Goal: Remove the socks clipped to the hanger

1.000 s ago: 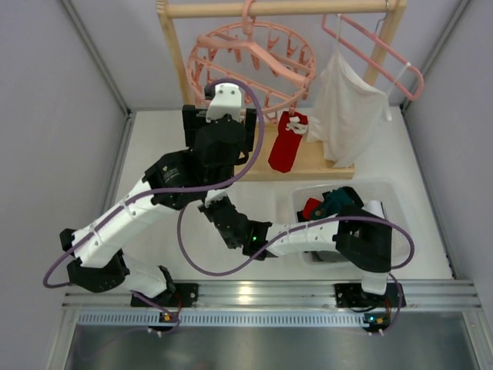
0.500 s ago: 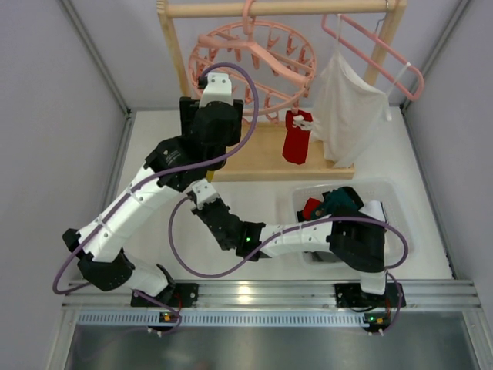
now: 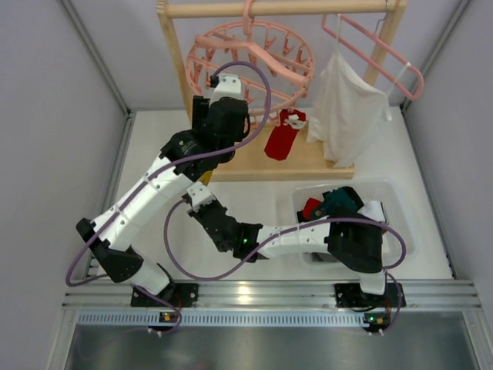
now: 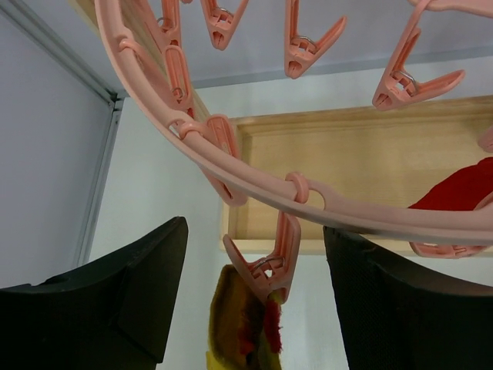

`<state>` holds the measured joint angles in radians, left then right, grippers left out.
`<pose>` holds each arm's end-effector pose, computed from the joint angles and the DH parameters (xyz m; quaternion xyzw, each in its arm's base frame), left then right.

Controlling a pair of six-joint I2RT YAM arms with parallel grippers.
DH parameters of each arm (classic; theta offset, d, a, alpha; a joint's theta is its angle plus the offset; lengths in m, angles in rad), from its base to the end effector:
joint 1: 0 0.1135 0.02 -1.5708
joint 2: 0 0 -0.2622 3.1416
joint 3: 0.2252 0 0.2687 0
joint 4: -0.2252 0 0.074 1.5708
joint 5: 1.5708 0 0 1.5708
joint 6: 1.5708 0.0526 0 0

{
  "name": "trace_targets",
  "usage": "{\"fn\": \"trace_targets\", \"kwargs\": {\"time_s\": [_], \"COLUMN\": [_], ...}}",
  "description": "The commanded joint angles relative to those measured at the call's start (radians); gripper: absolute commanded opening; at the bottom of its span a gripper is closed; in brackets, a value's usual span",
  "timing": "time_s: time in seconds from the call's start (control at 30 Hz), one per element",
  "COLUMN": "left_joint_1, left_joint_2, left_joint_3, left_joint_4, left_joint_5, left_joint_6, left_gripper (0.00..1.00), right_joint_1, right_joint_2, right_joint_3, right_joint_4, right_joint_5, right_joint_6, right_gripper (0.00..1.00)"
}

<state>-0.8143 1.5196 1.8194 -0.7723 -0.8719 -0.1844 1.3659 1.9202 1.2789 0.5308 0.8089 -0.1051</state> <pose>0.2593 -0.2161 0.4610 0.0299 0.8034 0.0896 0.5878 0.1319 0.4477 0.2391 -0.2650 0.6840 0.1246 0.6681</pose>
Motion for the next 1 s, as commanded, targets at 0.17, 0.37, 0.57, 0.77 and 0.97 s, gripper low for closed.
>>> {"fn": "trace_targets", "kwargs": {"time_s": [0.17,0.37,0.57,0.77,0.97], "left_joint_1": [0.009,0.014,0.029,0.033,0.033], "left_joint_2": [0.043,0.050,0.060,0.048,-0.031], "left_joint_3": [0.066,0.070,0.078,0.058,0.011], "left_joint_4": [0.002,0.004,0.002,0.005,0.007], "left_joint_5": [-0.035,-0.044,-0.035,-0.004,0.068], "left_joint_6": [0.040,0.049,0.053,0.036,-0.013], "left_gripper": [0.63,0.43,0.15,0.19,0.49], "right_joint_1": [0.039,0.041,0.048,0.068,0.098], "right_joint_2": [0.034,0.031,0.013,-0.076,-0.385], "right_joint_3": [0.046,0.042,0.010,-0.108,-0.314], "right_joint_4": [0.003,0.006,0.035,0.080,-0.153], "right_joint_5": [0.006,0.004,0.010,0.048,0.064], "right_joint_6": [-0.021,-0.022,-0.031,-0.018,0.198], "right_gripper": [0.00,0.00,0.00,0.00,0.00]}}
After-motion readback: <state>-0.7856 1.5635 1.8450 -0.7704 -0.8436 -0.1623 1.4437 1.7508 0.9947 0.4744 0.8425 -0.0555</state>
